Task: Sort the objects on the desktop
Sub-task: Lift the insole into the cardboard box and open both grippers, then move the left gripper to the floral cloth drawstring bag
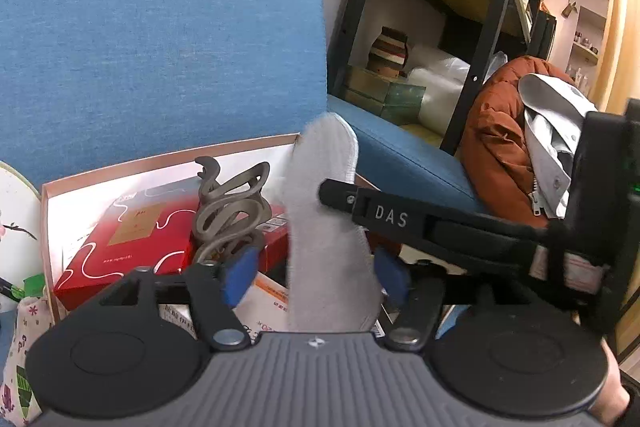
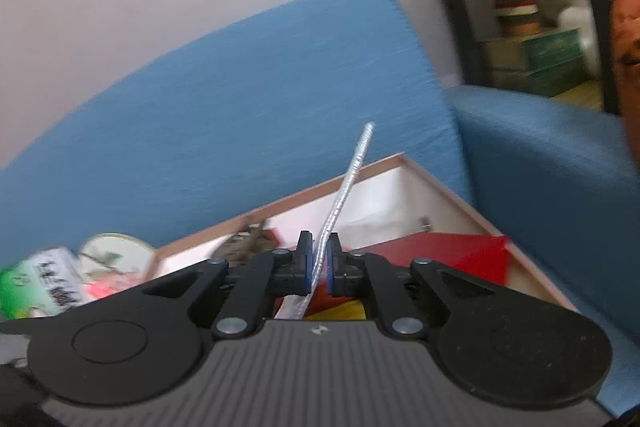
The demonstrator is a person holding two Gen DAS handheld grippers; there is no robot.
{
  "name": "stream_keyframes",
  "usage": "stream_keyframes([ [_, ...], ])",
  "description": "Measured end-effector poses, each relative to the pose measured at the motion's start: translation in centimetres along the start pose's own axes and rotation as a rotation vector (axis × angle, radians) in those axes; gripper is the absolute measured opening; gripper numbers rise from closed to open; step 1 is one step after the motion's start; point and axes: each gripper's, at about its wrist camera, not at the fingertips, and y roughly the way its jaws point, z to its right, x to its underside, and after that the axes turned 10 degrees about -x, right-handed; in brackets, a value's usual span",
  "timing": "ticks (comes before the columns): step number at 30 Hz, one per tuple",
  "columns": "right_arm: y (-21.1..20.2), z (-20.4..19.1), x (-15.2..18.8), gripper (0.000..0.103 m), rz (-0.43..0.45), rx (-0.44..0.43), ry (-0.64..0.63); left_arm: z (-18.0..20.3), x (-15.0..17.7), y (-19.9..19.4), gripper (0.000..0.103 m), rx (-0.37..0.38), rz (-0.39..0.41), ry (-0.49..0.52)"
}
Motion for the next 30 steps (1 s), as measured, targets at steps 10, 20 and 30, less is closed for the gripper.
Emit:
stream_keyframes([
  [10,-2.9,-0.8,-0.3,0.081,0.099,0.096,-0.087,0.0,0.6,-2.4,0.096,0.023,0.048,-0.076],
  [20,-4.1,-4.4,-0.3,0.094,0.055,0.006,-0.139,-2.9,3.1,-7.3,0.1,-0.03,0.11,-0.248],
  [30,-4.2,-12.9,2.2,0.101,-0.003,-0.165,-0.309,-9.6,8.5,-13.6,0.101,-0.184,0.086,-0.457],
])
